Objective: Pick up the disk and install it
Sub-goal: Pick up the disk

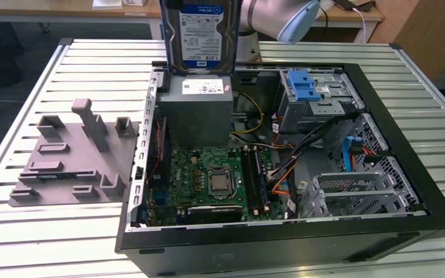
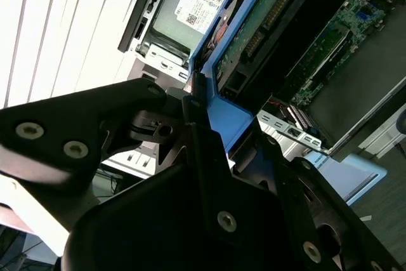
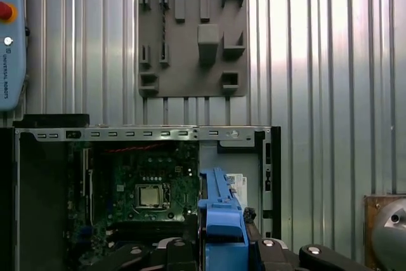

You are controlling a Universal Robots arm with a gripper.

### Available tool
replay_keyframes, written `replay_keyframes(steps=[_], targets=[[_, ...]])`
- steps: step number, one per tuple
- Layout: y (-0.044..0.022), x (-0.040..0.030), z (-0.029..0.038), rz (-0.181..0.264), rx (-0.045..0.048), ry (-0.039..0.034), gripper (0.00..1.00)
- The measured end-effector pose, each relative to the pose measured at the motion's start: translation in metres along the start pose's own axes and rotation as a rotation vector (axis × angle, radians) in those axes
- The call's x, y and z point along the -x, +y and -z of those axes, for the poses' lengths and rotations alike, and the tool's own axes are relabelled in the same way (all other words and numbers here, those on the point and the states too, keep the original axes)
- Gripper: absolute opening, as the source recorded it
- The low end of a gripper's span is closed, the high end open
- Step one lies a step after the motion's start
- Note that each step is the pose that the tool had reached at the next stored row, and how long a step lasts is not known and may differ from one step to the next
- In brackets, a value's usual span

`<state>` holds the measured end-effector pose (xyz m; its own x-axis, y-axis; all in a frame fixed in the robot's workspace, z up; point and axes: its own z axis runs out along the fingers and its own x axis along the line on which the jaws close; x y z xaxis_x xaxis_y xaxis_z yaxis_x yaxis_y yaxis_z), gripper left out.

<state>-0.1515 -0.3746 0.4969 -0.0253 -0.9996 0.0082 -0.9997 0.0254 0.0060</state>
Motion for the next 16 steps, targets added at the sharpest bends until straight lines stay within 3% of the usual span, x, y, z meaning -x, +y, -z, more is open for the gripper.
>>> replay_keyframes(steps=[4, 8, 16], targets=[[-0.0004, -0.0066, -0.0001, -0.003, -0.0001, -0.0001, 0.36], [-0.0032, -0.0084, -0.0001, -0.006, 0.0001, 0.0000, 0.36], [-0.0176, -0.0091, 0.0000, -0.007, 0.0003, 0.0000, 0.36]])
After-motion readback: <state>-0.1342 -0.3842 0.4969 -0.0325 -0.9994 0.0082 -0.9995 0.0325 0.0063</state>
